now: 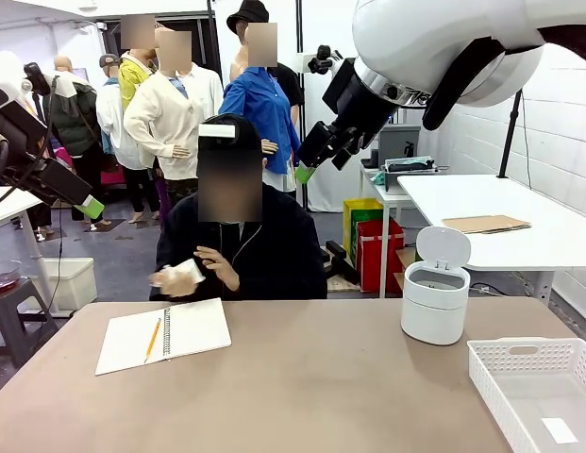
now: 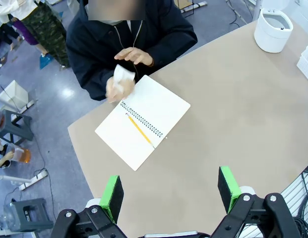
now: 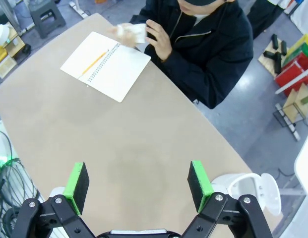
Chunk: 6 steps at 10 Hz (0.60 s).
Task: Sort the paper based on its condition.
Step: If a person hands you a paper, place it in the Organizing basket , and if it's crumpled, put it in the Trash can.
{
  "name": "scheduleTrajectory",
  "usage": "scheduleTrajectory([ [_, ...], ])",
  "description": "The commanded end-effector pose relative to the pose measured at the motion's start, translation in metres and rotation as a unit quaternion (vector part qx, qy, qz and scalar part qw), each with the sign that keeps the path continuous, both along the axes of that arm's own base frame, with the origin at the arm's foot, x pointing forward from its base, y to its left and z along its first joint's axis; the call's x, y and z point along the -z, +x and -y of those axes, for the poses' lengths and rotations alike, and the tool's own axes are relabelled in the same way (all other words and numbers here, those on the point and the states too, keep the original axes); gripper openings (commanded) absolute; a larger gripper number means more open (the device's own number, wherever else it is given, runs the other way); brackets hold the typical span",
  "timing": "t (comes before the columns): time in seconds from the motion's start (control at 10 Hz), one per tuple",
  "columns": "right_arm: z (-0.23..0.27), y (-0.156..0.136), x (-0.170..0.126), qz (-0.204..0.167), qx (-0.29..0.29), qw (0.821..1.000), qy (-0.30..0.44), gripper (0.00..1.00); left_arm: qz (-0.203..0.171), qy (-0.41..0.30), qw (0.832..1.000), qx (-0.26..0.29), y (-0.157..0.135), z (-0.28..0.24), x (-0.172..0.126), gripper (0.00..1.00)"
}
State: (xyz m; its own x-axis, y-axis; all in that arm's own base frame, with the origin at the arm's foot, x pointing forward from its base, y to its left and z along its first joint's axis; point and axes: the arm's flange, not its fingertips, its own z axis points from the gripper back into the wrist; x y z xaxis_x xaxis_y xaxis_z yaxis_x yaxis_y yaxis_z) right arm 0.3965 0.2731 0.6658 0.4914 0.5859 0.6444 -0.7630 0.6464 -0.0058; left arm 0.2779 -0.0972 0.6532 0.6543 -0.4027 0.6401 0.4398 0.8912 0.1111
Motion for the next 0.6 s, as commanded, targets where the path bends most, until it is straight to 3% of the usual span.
scheduleTrajectory([
  [0.0, 0.0008, 0.0002, -0.0011, 0.0, 0.0, 1.0, 0.002, 1.0, 0.001, 0.0, 1.0, 0.0, -0.0004, 0.0003, -0.0004, 1.0],
  [0.5, 0.0008, 0.0002, -0.0011, 0.0, 0.0, 1.0, 0.002, 1.0, 0.001, 0.0, 1.0, 0.0, -0.0004, 0.0003, -0.0004, 1.0],
])
